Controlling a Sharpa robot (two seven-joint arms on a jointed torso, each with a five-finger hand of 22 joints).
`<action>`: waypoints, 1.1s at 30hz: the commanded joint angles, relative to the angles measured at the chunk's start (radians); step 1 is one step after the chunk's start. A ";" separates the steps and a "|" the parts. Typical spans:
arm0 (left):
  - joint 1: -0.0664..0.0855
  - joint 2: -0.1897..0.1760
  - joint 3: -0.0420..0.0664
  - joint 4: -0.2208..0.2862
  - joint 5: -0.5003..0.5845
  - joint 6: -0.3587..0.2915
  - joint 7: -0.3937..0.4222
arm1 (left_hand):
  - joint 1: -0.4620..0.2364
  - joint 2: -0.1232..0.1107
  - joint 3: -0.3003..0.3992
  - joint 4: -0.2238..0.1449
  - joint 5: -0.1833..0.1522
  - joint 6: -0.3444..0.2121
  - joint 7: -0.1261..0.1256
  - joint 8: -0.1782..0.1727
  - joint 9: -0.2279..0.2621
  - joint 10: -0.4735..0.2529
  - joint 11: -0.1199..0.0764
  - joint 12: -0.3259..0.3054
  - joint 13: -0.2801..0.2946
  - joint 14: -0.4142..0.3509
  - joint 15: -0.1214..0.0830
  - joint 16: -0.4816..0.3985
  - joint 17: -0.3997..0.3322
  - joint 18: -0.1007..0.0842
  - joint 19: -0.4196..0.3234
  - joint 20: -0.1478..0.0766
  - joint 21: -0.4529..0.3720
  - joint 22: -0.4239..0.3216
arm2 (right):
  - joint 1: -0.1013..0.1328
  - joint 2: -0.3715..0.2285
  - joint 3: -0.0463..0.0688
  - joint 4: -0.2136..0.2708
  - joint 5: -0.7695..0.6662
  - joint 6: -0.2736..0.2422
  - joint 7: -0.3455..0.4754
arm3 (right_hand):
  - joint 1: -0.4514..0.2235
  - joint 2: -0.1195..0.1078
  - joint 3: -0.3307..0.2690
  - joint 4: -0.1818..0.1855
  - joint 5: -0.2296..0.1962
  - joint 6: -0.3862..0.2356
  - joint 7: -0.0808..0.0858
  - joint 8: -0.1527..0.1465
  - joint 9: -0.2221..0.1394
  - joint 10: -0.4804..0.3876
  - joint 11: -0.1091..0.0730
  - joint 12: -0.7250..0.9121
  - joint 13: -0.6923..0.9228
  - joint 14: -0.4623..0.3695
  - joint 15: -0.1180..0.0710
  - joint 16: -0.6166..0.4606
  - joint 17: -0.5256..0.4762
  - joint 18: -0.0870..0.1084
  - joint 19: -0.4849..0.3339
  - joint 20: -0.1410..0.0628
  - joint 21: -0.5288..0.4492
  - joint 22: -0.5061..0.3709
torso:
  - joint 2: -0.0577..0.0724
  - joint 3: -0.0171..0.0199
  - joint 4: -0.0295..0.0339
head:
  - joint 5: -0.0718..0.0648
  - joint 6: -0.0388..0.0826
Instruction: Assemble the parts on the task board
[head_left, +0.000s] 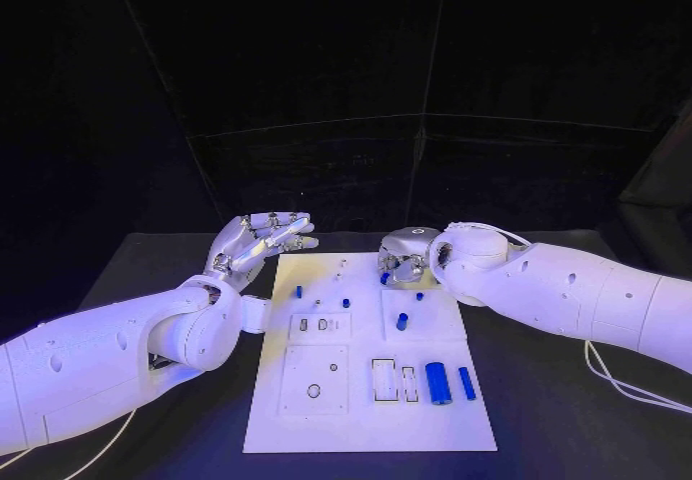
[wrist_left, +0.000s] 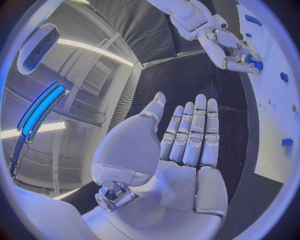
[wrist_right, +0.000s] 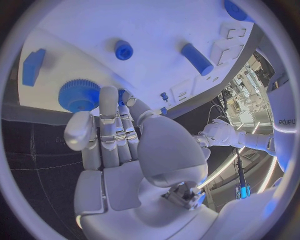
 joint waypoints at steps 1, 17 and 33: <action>0.002 0.000 0.001 0.001 -0.005 0.012 0.006 | -0.004 0.007 -0.001 -0.006 0.003 0.005 0.005 -0.005 -0.001 0.002 0.006 -0.003 -0.001 -0.001 0.004 -0.006 -0.001 0.006 0.005 0.000 -0.003 -0.001 | 0.002 0.003 0.000 -0.001 -0.009 0.022 -0.003 | -0.005 0.004 0.014 0.001 -0.007 0.011 -0.002 -0.002 0.001 0.009 0.000 0.003 0.000 -0.005 -0.001 0.007 0.001 -0.018 0.006 -0.001 0.009 0.004 | 0.000 0.0000 -0.0003 | 0.000 -0.001; 0.002 0.000 0.001 -0.002 -0.005 0.013 0.005 | -0.004 0.009 -0.001 -0.006 0.003 0.005 0.005 -0.006 -0.001 0.002 0.007 -0.004 -0.001 0.000 0.004 -0.008 -0.002 0.006 0.005 0.000 -0.004 -0.002 | 0.001 0.000 0.000 0.014 -0.007 -0.099 0.011 | -0.022 0.013 0.118 0.010 -0.040 0.079 -0.023 0.014 0.007 0.078 -0.022 0.016 0.008 -0.010 -0.019 0.012 0.001 -0.029 0.029 -0.007 0.056 0.074 | -0.001 0.0006 0.0023 | -0.001 -0.004; 0.002 0.003 0.001 -0.007 -0.005 0.015 0.006 | -0.004 0.010 0.000 -0.007 0.003 0.006 0.005 -0.007 -0.001 0.002 0.007 -0.005 -0.001 0.000 0.004 -0.009 -0.002 0.006 0.005 0.000 -0.004 -0.003 | 0.001 0.051 0.002 -0.006 0.030 -0.256 -0.005 | -0.041 -0.002 0.156 0.016 -0.033 0.080 -0.020 0.003 0.004 0.078 -0.020 0.004 0.007 -0.010 -0.018 0.012 0.001 -0.031 0.031 -0.008 0.064 0.085 | 0.002 0.0003 0.0062 | 0.005 -0.004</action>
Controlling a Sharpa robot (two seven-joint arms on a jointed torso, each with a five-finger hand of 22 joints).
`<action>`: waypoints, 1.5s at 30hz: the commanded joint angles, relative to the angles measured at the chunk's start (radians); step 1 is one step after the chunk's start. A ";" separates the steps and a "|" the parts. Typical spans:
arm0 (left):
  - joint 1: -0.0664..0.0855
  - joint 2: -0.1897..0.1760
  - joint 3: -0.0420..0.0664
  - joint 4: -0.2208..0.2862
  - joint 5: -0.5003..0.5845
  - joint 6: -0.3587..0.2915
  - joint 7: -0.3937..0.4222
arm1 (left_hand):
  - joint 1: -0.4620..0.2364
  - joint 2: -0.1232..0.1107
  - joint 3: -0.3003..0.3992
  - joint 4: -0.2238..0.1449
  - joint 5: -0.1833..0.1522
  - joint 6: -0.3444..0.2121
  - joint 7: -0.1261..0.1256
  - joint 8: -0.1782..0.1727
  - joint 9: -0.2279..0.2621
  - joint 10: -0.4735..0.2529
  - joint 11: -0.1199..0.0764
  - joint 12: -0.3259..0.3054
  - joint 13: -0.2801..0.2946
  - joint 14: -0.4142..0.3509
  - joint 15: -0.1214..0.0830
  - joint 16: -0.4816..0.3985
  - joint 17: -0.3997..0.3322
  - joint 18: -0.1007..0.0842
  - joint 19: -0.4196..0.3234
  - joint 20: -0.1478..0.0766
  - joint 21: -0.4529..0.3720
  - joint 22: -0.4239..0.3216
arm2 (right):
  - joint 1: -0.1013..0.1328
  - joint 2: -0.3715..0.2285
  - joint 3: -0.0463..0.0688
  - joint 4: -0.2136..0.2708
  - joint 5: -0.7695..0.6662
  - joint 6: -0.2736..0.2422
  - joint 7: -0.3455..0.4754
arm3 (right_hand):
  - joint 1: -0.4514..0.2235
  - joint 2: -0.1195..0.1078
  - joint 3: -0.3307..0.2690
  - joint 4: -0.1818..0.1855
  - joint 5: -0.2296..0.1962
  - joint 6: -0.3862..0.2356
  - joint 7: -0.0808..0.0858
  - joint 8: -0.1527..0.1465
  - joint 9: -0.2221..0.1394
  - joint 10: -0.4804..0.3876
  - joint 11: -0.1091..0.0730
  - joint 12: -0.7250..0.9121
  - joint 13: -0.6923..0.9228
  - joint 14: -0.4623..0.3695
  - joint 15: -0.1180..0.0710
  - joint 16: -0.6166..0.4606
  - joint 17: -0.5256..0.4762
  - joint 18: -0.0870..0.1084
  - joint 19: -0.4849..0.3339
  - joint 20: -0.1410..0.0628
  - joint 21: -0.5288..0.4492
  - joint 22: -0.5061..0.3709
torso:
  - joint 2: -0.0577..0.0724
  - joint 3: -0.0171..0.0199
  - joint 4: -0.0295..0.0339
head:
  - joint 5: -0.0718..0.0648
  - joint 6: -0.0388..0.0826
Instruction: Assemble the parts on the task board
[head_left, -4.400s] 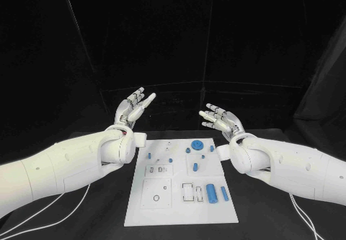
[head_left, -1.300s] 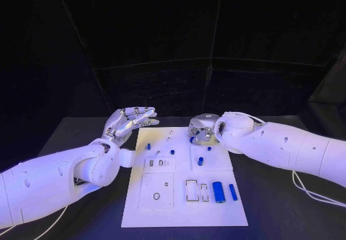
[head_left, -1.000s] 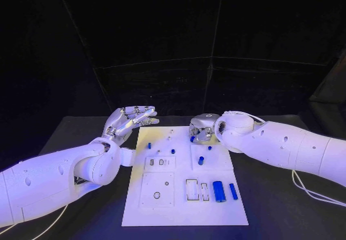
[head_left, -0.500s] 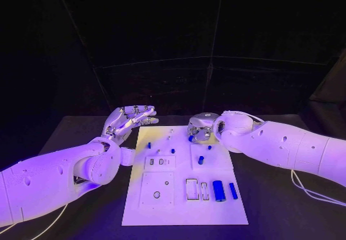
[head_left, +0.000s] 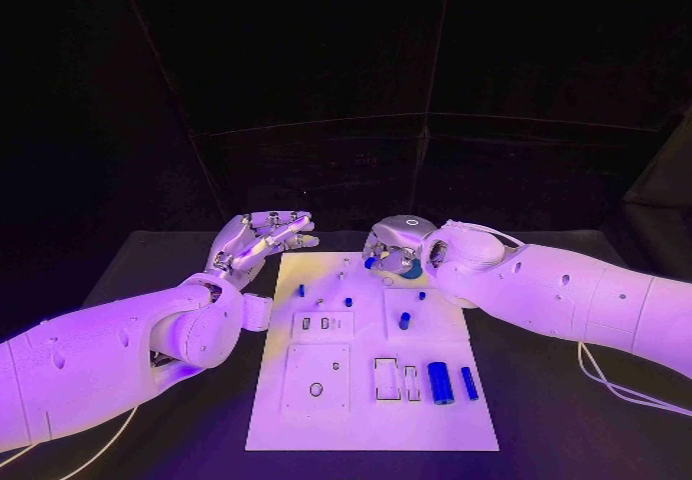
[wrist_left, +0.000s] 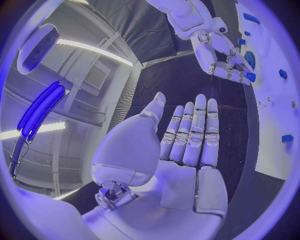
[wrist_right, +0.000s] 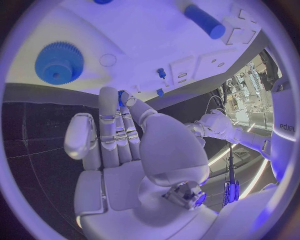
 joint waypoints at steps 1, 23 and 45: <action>0.002 0.003 0.001 -0.001 -0.004 0.013 0.006 | -0.002 0.008 0.000 -0.007 0.003 0.004 0.002 -0.007 -0.001 0.002 0.007 -0.005 -0.001 0.000 0.004 -0.004 -0.001 0.006 0.005 0.000 -0.004 -0.002 | 0.002 0.022 0.001 -0.025 0.015 -0.056 -0.007 | -0.008 0.002 0.007 -0.001 -0.003 0.004 0.004 -0.006 -0.001 0.004 0.003 -0.006 -0.001 0.001 -0.007 0.004 0.000 -0.015 0.008 0.001 0.006 0.001 | 0.001 -0.0006 0.0020 | 0.000 -0.002; 0.005 0.006 0.001 0.003 -0.004 0.014 0.005 | -0.001 0.009 0.000 -0.008 0.003 0.005 0.002 -0.007 -0.001 0.003 0.006 -0.006 -0.001 0.001 0.004 -0.005 -0.001 0.007 0.006 0.000 -0.005 -0.002 | 0.002 0.144 0.001 -0.157 0.004 -0.017 -0.046 | -0.034 -0.014 0.027 0.018 -0.029 -0.001 0.005 -0.012 -0.003 -0.001 0.005 -0.012 -0.003 0.002 -0.005 0.005 0.000 -0.015 0.006 0.003 0.010 0.005 | 0.007 -0.0008 0.0023 | 0.007 -0.008; 0.008 0.011 0.001 0.002 -0.004 0.016 0.003 | -0.001 0.009 0.000 -0.008 0.003 0.005 0.002 -0.008 -0.001 0.003 0.006 -0.007 -0.001 0.001 0.004 -0.006 -0.002 0.007 0.006 0.000 -0.005 -0.003 | 0.001 0.203 0.001 -0.219 -0.013 0.048 -0.070 | -0.041 -0.019 0.034 0.025 -0.038 -0.004 0.005 -0.014 -0.003 -0.005 0.006 -0.013 -0.003 0.002 -0.004 0.005 0.000 -0.015 0.005 0.004 0.010 0.005 | 0.006 -0.0019 0.0033 | 0.009 -0.017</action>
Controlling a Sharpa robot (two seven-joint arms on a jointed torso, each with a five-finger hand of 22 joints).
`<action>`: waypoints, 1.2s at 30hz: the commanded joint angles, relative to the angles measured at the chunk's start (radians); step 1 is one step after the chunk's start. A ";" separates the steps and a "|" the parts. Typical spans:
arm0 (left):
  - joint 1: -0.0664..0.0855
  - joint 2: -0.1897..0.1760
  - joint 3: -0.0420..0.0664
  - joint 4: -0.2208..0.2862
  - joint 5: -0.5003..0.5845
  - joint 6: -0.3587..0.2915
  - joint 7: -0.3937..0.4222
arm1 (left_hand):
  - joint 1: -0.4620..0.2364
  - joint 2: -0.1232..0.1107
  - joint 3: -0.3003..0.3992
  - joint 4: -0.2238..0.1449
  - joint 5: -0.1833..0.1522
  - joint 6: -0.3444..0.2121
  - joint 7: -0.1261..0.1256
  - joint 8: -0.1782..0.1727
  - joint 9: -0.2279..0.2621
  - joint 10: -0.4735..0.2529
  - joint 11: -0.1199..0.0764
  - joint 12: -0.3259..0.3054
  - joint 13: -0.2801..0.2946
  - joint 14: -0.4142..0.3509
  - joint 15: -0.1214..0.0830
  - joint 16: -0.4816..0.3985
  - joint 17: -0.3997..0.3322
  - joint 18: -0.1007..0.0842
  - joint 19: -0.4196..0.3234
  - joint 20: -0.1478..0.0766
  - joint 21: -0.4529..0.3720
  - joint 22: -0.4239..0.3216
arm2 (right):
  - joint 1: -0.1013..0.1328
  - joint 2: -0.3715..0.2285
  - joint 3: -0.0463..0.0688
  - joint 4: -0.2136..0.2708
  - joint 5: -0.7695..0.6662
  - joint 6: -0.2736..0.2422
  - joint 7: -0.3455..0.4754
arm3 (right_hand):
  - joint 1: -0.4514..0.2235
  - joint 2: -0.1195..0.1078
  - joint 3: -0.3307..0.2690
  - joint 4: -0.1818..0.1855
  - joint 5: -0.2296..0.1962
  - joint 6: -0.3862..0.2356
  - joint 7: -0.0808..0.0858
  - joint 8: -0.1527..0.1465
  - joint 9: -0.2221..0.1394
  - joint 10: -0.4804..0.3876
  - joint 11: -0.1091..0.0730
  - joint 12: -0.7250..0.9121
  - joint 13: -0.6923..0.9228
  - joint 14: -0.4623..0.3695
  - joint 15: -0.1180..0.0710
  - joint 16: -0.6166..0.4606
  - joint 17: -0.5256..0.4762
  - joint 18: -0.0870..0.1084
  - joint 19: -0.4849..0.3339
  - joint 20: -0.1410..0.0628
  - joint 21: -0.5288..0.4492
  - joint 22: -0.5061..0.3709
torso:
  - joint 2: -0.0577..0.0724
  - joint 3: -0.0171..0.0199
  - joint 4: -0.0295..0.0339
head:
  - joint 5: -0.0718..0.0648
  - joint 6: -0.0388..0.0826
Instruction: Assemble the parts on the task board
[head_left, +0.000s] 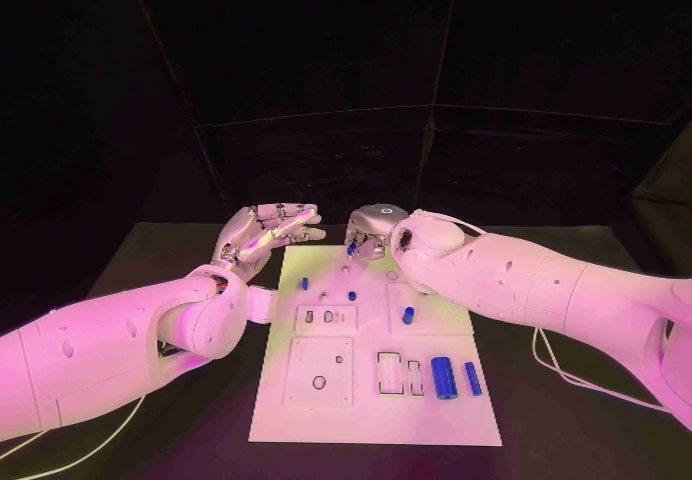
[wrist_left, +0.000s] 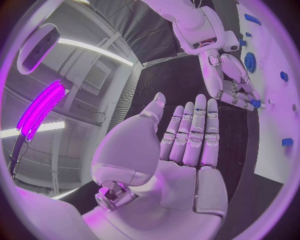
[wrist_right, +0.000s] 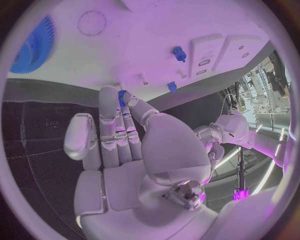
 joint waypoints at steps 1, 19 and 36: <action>0.003 0.001 0.001 0.002 -0.004 0.012 0.005 | 0.000 0.008 0.000 -0.008 0.003 0.005 0.002 -0.004 -0.001 0.003 0.006 -0.007 -0.001 0.001 0.004 -0.006 -0.001 0.007 0.006 0.000 -0.005 -0.001 | 0.002 0.006 0.001 -0.006 -0.015 0.037 -0.013 | -0.011 0.003 0.005 0.001 -0.005 -0.002 0.006 -0.001 0.000 -0.001 0.002 -0.005 -0.001 0.002 -0.004 0.006 0.000 -0.016 0.005 0.004 0.006 0.000 | 0.000 -0.0004 -0.0001 | 0.000 -0.002; 0.004 0.006 0.001 0.000 -0.004 0.015 0.002 | 0.000 0.008 0.000 -0.009 0.003 0.006 0.002 -0.005 -0.001 0.003 0.006 -0.008 -0.001 0.001 0.004 -0.007 -0.001 0.007 0.006 0.000 -0.006 -0.001 | -0.001 0.033 0.001 -0.038 -0.042 0.033 -0.033 | -0.022 -0.015 0.019 0.012 -0.011 -0.024 0.015 -0.004 -0.002 -0.033 0.011 -0.010 -0.006 0.003 0.004 0.006 0.000 -0.013 -0.005 0.007 0.000 -0.013 | -0.001 -0.0003 0.0003 | 0.001 -0.001; 0.005 0.008 0.001 -0.002 -0.004 0.020 -0.005 | -0.002 0.008 -0.001 -0.009 0.003 0.005 0.003 -0.007 -0.001 0.003 0.007 -0.011 -0.001 0.000 0.005 -0.010 -0.002 0.006 0.006 0.001 -0.008 -0.003 | -0.001 0.022 0.000 -0.027 -0.032 -0.014 -0.010 | -0.051 -0.100 -0.013 0.060 -0.004 -0.164 0.022 -0.004 -0.003 -0.167 0.029 0.004 -0.005 0.000 0.019 0.013 -0.001 -0.005 -0.030 0.027 -0.018 -0.048 | -0.002 0.0002 -0.0009 | 0.005 0.000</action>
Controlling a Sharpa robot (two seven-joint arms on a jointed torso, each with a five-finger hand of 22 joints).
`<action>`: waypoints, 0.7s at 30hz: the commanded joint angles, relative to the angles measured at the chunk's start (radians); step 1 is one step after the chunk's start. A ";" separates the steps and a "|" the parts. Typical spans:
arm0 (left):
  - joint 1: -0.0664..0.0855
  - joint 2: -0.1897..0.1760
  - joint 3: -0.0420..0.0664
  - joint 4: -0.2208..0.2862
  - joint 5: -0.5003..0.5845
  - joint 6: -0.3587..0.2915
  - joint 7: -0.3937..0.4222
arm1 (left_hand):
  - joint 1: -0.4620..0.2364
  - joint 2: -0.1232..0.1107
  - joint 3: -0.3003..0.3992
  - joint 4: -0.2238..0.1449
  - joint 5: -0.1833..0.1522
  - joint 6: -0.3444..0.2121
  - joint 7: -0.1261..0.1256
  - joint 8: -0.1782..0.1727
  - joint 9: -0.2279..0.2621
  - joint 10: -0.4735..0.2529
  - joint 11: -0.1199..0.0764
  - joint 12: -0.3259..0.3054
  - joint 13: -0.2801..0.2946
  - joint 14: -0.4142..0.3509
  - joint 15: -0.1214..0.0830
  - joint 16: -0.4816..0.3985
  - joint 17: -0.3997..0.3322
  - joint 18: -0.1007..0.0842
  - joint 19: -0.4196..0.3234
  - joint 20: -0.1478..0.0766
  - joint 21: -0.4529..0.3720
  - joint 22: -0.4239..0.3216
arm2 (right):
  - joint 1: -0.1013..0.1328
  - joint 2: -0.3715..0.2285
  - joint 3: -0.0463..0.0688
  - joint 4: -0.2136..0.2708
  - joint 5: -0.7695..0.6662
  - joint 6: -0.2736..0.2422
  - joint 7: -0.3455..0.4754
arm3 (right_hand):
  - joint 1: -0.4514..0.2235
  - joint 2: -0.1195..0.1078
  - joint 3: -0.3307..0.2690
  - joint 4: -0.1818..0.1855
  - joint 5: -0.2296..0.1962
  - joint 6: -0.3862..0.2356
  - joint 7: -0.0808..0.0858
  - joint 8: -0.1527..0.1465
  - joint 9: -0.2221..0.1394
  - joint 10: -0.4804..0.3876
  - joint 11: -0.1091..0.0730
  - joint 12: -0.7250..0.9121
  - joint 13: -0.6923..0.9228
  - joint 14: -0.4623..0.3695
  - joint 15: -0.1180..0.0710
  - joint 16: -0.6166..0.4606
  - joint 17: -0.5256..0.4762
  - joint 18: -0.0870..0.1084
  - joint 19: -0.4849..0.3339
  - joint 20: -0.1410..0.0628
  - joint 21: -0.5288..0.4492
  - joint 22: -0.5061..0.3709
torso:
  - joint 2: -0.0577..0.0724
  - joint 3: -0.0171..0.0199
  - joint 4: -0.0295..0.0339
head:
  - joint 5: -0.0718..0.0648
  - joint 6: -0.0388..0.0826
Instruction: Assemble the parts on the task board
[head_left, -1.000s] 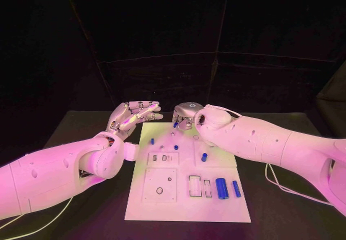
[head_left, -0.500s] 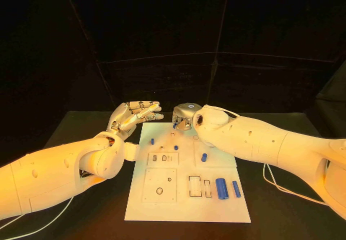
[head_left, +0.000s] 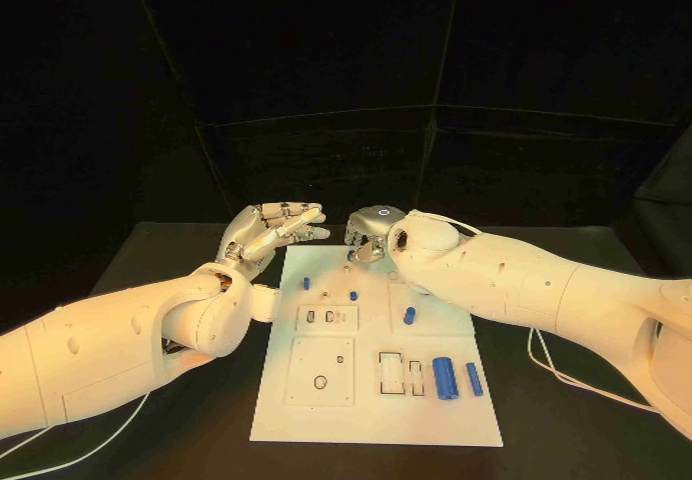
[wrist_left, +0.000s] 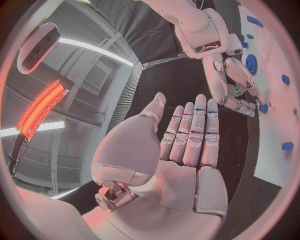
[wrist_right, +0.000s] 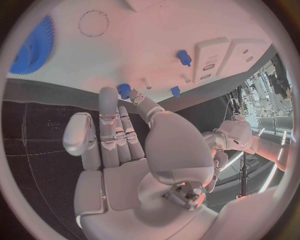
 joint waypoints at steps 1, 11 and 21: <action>0.002 -0.001 0.001 0.001 -0.004 0.014 0.000 | -0.003 0.008 -0.001 -0.004 0.003 0.005 0.003 -0.007 -0.001 0.002 0.007 -0.004 -0.001 0.000 0.005 -0.006 -0.001 0.006 0.006 0.001 -0.004 -0.001 | 0.002 -0.015 0.001 0.017 0.004 -0.045 0.013 | 0.001 -0.011 -0.018 0.009 0.005 -0.011 -0.003 -0.004 0.002 -0.006 -0.003 0.009 0.002 -0.002 0.002 0.006 0.000 -0.006 -0.005 0.001 -0.006 0.000 | -0.001 0.0002 -0.0015 | 0.002 0.002; 0.003 -0.013 0.001 -0.001 -0.004 0.017 0.002 | -0.001 0.015 0.001 -0.007 0.003 0.012 -0.004 -0.008 0.000 0.010 0.003 -0.006 0.000 0.002 0.004 -0.012 -0.002 0.007 0.007 0.001 -0.007 -0.005 | 0.009 -0.218 0.001 0.216 0.124 -0.099 -0.018 | 0.000 -0.016 -0.049 0.050 0.038 0.033 -0.005 0.011 0.009 0.165 -0.025 0.104 0.034 -0.002 -0.013 0.007 -0.002 -0.017 0.033 -0.009 0.023 0.057 | -0.005 0.0004 -0.0162 | -0.001 0.014; 0.003 -0.013 0.001 -0.015 -0.004 0.021 0.001 | -0.001 0.016 0.002 -0.009 0.003 0.016 -0.006 -0.008 0.000 0.015 0.001 -0.006 0.000 0.004 0.002 -0.013 -0.002 0.007 0.008 0.000 -0.008 -0.006 | 0.015 -0.376 0.001 0.290 0.324 0.002 -0.046 | 0.008 -0.066 -0.263 0.196 0.076 -0.020 -0.035 0.023 0.009 0.256 -0.057 0.653 0.538 0.006 -0.042 -0.005 -0.006 -0.039 0.100 -0.045 0.079 0.172 | -0.009 0.0051 -0.0270 | 0.005 0.016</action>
